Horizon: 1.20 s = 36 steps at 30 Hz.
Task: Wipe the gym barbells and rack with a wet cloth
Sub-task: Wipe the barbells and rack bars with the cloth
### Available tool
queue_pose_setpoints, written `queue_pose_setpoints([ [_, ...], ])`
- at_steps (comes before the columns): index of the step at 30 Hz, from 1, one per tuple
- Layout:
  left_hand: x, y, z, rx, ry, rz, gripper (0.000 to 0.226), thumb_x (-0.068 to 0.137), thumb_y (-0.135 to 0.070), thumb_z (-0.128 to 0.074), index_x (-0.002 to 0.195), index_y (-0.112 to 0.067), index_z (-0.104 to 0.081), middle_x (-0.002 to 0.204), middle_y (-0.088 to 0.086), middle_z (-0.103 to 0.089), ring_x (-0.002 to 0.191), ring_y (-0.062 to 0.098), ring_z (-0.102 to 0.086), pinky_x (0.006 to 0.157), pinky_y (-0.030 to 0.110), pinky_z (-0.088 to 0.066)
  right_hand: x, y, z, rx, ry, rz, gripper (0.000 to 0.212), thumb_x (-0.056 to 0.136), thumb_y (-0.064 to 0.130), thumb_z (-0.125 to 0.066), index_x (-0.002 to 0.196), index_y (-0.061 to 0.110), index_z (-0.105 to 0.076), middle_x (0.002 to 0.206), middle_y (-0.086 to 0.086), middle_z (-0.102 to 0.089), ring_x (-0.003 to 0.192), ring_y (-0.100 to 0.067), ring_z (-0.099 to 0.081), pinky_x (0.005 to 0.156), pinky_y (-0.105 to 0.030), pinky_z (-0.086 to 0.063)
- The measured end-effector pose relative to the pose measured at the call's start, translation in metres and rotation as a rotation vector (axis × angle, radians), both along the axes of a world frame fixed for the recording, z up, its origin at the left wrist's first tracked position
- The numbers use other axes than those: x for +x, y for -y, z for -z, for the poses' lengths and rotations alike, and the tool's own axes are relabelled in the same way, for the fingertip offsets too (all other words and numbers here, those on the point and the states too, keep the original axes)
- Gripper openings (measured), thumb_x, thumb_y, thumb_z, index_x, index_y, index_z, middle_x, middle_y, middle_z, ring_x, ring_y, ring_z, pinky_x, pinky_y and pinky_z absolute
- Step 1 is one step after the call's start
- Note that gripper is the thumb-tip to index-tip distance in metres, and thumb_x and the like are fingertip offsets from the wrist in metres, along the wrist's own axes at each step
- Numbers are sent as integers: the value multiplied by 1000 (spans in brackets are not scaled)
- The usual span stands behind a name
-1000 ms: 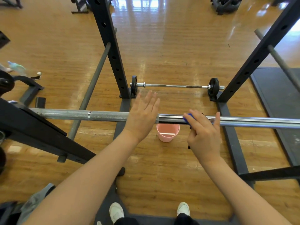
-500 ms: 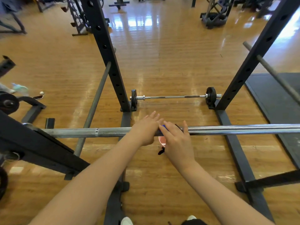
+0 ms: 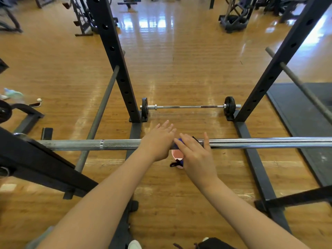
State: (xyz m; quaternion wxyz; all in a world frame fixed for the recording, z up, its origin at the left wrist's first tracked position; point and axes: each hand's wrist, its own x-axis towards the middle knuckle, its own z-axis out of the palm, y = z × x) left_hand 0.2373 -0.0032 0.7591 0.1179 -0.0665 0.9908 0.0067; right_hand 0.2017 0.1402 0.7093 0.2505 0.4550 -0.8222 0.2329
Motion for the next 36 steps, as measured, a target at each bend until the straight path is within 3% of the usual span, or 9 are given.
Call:
queue_pose_setpoints([
  [2,-1,-1,0,1,-14,-8,76,87,-1,-53,151,-11,-14,159,7,-7,146,19,0,118,34,-6,-12,-21,-2,-24,5,58,36,82,11,-44,105,10,-72,113,-9,-68,103,-22,-66,100,-61,-32],
  [6,1,-2,-1,20,-35,-11,72,87,-1,-52,150,-11,-20,158,6,-14,146,18,-5,117,33,-8,-30,-55,4,-58,58,161,38,83,9,-40,106,7,-71,114,-10,-67,106,-26,-64,104,-62,-21],
  [9,1,-3,-1,28,-52,-20,71,87,-1,-52,149,-12,-20,158,5,-16,146,18,-7,116,32,-12,-26,-46,3,-78,89,194,39,82,7,-39,104,4,-71,112,-13,-67,102,-29,-65,102,-63,-26],
  [12,1,-4,-2,43,-62,-29,71,87,-4,-54,149,-13,-21,157,3,-19,146,17,-8,116,31,-15,-6,-9,3,-24,21,97,32,76,5,-55,105,5,-70,113,-13,-66,103,-27,-64,99,-61,-36],
  [16,5,-6,-5,51,-82,-34,63,89,-12,-57,146,-17,-32,152,0,-32,145,18,-15,114,32,-21,3,10,11,24,-4,-11,50,63,-2,-79,111,5,-68,118,-11,-65,110,-24,-62,108,-57,-25],
  [22,5,-10,-6,8,-89,-77,65,85,-4,-58,145,-14,-35,149,2,-38,143,17,-20,111,33,-27,-33,-52,4,-49,3,96,35,82,11,-46,105,9,-72,114,-10,-67,104,-25,-65,101,-62,-23],
  [26,5,-11,-6,4,-96,-78,63,85,-4,-57,144,-13,-36,147,2,-40,143,17,-20,111,33,-28,-49,-82,8,-43,104,214,32,86,3,-49,111,7,-69,119,-13,-65,111,-30,-61,105,-62,-15],
  [31,5,-10,-4,-7,-105,-68,59,85,-5,-56,141,-13,-40,144,1,-45,142,17,-23,111,33,-28,-25,-46,2,7,92,220,39,83,9,-41,110,2,-68,119,-18,-63,109,-32,-62,96,-67,-31],
  [36,5,-10,-2,11,-137,-68,57,84,-11,-61,138,-17,-43,142,-1,-47,141,16,-27,113,32,-26,7,2,6,98,50,59,60,63,0,-80,121,8,-63,127,-13,-60,119,-27,-56,102,-61,-20],
])
